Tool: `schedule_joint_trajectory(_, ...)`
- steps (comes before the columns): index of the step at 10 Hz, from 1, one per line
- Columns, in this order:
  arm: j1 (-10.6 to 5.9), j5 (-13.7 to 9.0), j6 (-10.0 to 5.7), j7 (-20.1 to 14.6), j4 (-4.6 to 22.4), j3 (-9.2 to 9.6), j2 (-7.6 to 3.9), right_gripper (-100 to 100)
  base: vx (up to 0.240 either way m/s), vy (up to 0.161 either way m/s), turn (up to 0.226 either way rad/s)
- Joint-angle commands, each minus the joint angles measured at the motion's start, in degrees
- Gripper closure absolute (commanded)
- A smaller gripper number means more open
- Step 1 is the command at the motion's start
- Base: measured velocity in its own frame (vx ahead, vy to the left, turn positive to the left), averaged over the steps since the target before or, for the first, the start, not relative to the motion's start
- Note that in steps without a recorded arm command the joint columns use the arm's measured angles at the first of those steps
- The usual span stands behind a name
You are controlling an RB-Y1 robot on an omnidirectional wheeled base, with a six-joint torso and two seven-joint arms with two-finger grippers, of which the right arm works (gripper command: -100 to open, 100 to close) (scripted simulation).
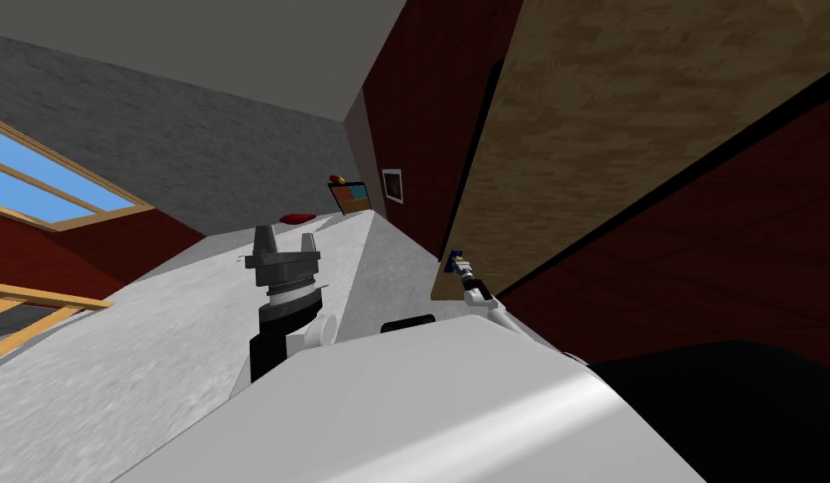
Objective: Pull the door open
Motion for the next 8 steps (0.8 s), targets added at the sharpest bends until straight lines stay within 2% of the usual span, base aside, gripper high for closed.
schedule_joint_trajectory(1,0.91,0.11,-0.62,-0.9,-0.7,0.92,-0.95,100,-0.195,-0.087,0.127)
schedule_joint_trajectory(3,1.92,0.22,-1.5,-2.14,-1.51,2.06,-2.39,100,-0.203,-0.053,0.118)
schedule_joint_trajectory(8,3.88,0.43,-3.21,-4.53,-3.08,4.26,-5.16,100,-0.179,-0.064,0.098)
